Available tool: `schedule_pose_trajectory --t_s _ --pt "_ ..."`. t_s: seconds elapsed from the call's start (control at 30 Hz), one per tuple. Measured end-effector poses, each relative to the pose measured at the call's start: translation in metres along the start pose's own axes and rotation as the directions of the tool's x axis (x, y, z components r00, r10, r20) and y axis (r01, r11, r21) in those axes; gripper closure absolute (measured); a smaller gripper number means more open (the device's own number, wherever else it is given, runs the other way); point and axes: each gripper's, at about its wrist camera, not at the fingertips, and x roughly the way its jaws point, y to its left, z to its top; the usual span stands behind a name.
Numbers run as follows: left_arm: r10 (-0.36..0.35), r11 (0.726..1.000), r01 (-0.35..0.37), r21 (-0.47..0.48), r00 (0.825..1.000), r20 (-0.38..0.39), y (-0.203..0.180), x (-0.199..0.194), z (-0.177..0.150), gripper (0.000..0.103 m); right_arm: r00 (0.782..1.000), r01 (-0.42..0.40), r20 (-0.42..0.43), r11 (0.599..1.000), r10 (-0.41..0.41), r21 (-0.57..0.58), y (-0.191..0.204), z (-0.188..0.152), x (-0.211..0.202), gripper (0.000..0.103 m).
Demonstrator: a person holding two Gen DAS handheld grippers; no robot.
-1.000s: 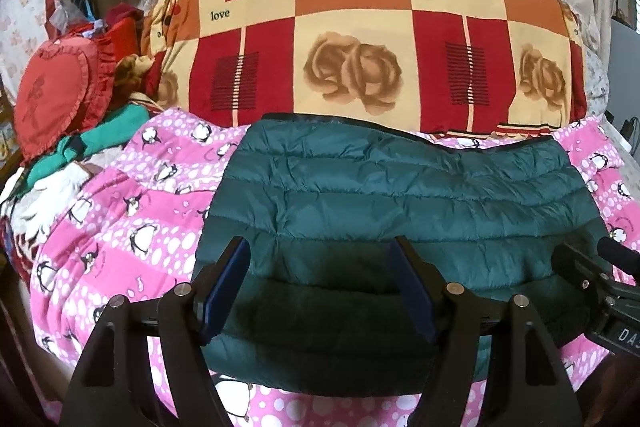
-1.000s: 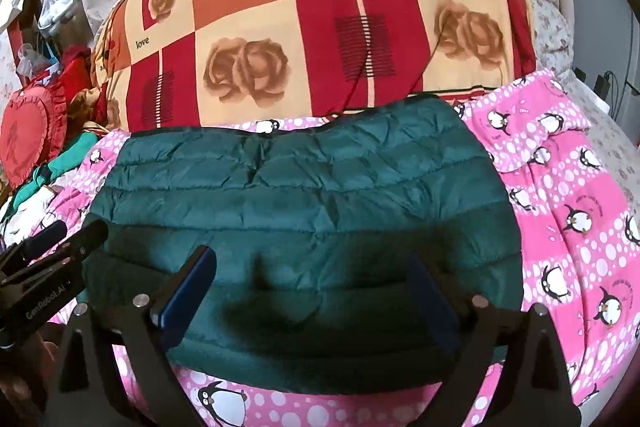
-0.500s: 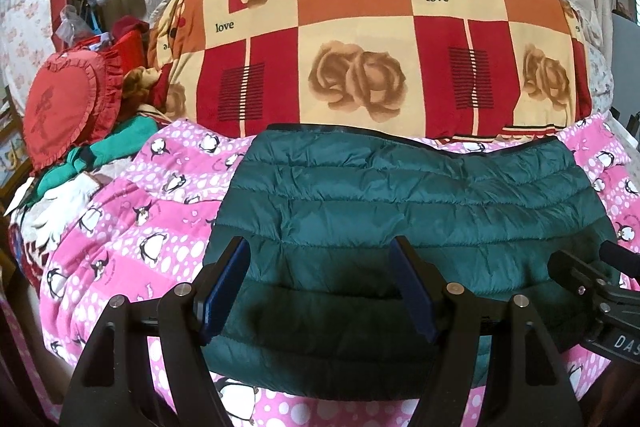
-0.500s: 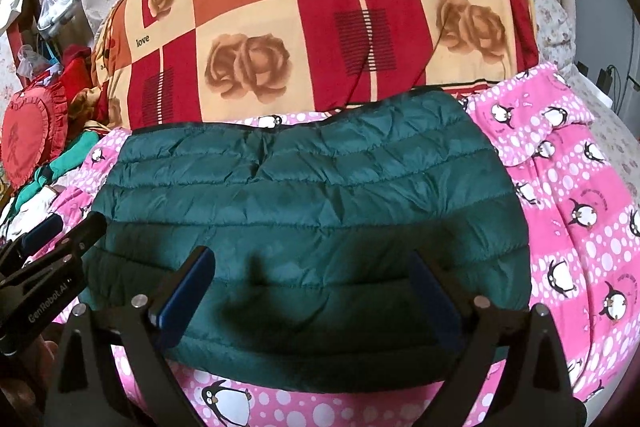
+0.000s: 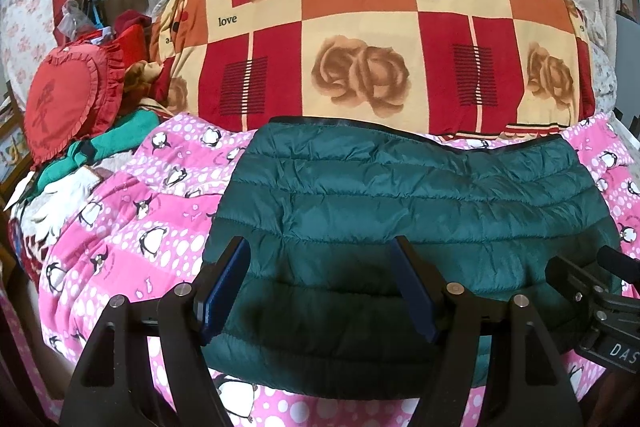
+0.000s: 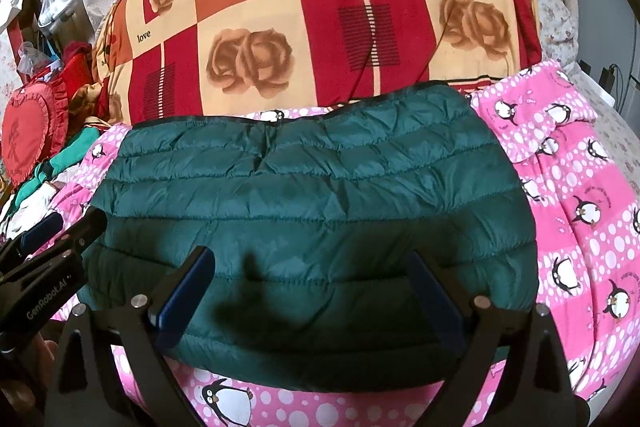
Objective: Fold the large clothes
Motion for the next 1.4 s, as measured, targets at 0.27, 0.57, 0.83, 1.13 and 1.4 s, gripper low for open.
schedule_pose_trajectory --t_s 0.27,0.57,0.83,1.13,1.4 --pt "0.001 1.000 -0.001 -0.003 1.000 -0.003 0.001 0.001 -0.002 0.060 1.000 -0.003 -0.005 1.000 0.003 -0.003 0.001 -0.002 0.002 0.004" --pt "0.000 1.000 0.000 0.001 1.000 -0.004 0.002 0.002 -0.003 0.060 1.000 -0.004 -0.010 1.000 0.004 0.000 0.001 -0.002 0.004 0.004" --pt "0.000 1.000 0.000 -0.002 1.000 -0.012 0.003 0.005 -0.004 0.060 1.000 -0.008 -0.015 1.000 0.008 0.001 0.001 -0.004 0.007 0.004" --pt "-0.004 1.000 0.004 0.009 1.000 -0.008 0.000 0.007 -0.005 0.060 1.000 -0.013 -0.025 1.000 0.013 0.007 0.000 -0.004 0.011 0.004" --pt "-0.005 0.999 0.004 0.032 1.000 0.012 -0.002 0.010 -0.006 0.060 0.999 -0.015 -0.039 1.000 0.016 0.016 -0.003 -0.005 0.017 0.004"
